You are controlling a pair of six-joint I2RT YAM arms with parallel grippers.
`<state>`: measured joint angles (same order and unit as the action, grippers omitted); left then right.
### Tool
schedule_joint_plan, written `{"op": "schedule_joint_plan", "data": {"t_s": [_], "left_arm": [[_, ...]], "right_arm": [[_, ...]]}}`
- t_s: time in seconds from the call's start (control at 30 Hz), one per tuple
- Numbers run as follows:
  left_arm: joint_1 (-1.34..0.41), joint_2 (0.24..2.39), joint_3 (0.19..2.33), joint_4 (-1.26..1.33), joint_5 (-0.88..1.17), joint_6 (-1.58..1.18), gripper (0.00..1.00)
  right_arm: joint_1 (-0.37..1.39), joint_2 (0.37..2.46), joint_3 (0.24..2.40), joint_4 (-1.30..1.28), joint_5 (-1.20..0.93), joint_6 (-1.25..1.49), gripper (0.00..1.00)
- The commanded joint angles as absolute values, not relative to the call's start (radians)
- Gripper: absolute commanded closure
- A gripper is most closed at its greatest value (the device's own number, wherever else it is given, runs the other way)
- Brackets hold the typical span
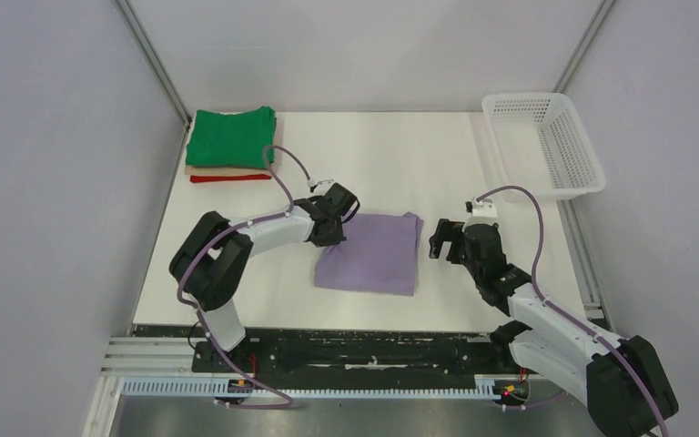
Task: Fold and stack the t-shirts
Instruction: Put the neatly folded tshirt into the corner of the board with the left arm
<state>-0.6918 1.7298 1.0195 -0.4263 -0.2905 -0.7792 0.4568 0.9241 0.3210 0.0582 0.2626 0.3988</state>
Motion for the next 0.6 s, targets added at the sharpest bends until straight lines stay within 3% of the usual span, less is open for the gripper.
{"op": "schedule_joint_plan", "data": {"t_s": [0.0, 0.17, 0.57], "left_arm": [[-0.681, 1.833, 1.143, -0.56, -0.561, -0.625, 0.98], [-0.652, 1.899, 1.324, -0.62, -0.792, -0.435, 0.98], [-0.504, 2.021, 1.667, -0.493, -0.912, -0.049, 0.98]], "right_arm": [[0.443, 0.921, 0.311, 0.099, 0.263, 0.381, 0.02], [0.433, 0.921, 0.308, 0.099, 0.264, 0.381, 0.02], [0.422, 0.956, 0.313, 0.099, 0.304, 0.375, 0.02]]}}
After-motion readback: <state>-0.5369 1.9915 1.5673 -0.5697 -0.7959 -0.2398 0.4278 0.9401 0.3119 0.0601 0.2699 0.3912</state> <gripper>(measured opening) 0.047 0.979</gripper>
